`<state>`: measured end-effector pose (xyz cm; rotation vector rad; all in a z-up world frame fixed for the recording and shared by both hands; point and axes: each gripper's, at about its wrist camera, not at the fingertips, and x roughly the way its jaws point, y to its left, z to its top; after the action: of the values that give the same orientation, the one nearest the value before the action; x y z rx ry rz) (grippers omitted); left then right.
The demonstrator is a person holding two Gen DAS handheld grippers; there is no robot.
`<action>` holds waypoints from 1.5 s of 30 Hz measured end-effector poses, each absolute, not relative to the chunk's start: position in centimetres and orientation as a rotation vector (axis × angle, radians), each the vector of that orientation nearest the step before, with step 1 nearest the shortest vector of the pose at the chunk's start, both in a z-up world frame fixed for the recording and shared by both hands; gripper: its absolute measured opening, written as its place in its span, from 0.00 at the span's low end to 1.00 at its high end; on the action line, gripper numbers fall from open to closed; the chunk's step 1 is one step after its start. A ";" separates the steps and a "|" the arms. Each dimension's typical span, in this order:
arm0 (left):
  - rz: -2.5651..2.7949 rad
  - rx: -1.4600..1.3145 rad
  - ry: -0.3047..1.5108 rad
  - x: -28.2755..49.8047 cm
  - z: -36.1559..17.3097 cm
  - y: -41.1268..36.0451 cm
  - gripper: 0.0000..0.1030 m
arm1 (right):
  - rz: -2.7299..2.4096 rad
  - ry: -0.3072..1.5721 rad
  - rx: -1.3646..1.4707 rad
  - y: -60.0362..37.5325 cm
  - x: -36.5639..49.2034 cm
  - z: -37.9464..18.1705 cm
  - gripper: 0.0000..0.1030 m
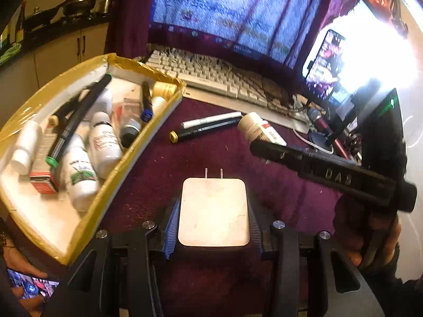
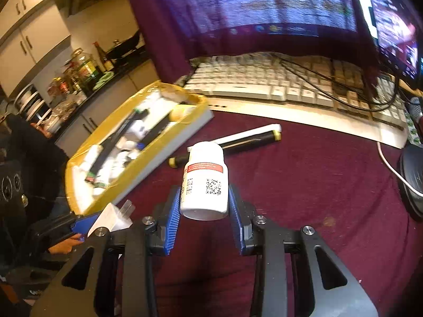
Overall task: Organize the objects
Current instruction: 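Carry the charger and pill bottle over the tray and open both tools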
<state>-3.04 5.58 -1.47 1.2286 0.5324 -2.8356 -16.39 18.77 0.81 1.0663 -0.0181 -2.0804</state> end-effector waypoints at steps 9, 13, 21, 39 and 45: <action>-2.836 1.098 0.614 -1.0 1.7 1.4 0.39 | -2.025 -0.020 1.026 16.2 -15.4 2.0 0.31; -2.788 1.012 0.601 0.1 3.1 -1.5 0.39 | -2.001 -0.001 1.017 14.5 -15.2 2.4 0.31; -2.661 0.981 0.581 0.6 3.1 -7.2 0.39 | -1.957 0.019 1.027 9.9 -15.1 1.9 0.31; -2.598 1.080 0.595 -6.6 2.2 -14.4 0.39 | -2.031 0.127 1.036 4.1 -16.8 1.1 0.32; -2.566 1.210 0.508 -10.4 0.7 -14.7 0.39 | -2.028 0.142 1.010 3.3 -16.8 0.6 0.32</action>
<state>-10.37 -14.66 0.65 1.2103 0.5077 -2.5658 -16.76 3.32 0.62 1.0103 0.1425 -2.0284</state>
